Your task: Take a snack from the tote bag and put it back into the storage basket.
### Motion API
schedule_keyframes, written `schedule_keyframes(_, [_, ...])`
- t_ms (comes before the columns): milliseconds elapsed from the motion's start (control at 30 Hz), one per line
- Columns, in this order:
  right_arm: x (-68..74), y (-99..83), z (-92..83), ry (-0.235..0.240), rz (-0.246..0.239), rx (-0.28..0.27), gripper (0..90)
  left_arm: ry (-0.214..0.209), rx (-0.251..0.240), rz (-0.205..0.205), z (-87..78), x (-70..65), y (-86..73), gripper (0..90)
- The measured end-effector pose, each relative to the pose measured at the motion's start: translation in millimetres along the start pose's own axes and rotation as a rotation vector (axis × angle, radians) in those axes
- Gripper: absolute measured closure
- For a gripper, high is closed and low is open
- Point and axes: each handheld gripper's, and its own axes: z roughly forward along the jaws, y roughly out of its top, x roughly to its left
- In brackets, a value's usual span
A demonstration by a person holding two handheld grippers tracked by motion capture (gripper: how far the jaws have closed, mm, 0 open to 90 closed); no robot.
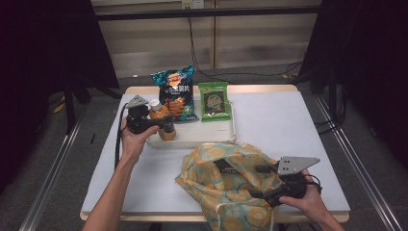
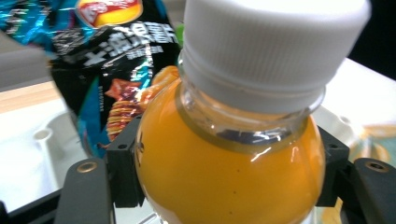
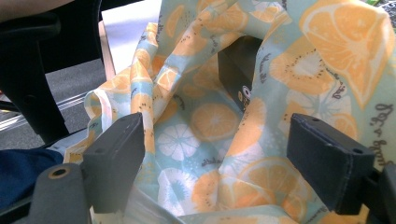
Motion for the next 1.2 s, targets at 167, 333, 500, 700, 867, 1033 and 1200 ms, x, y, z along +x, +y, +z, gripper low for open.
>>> schedule_keyframes(167, [-0.5,-0.2,-0.1,-0.003,0.004,0.0,19.0,-0.094,0.021,0.035,-2.4,11.8,5.5,30.8])
schedule_keyframes(333, [-0.5,-0.3,0.3,-0.003,0.003,0.001,18.9,-0.164,0.059,0.069,-2.5,21.4,8.8,30.8])
schedule_keyframes(500, [-1.1,-0.7,1.3,0.002,0.005,0.002,18.8,-0.204,0.093,0.085,0.7,28.3,10.4,30.8])
schedule_keyframes(700, [-1.6,-1.1,1.2,0.001,0.008,0.003,18.8,-0.254,0.136,0.1,8.5,33.6,10.1,30.8])
schedule_keyframes(867, [-1.8,-1.5,1.6,0.003,0.008,0.005,18.6,-0.291,0.152,0.14,12.3,37.1,9.6,30.9])
schedule_keyframes(1033, [-2.3,-1.6,1.4,0.005,0.014,0.002,18.5,-0.319,0.184,0.19,15.7,36.1,11.0,30.9])
schedule_keyframes(1200, [-2.1,-2.1,1.4,0.006,0.013,0.005,18.5,-0.327,0.197,0.217,17.7,35.6,11.0,30.8])
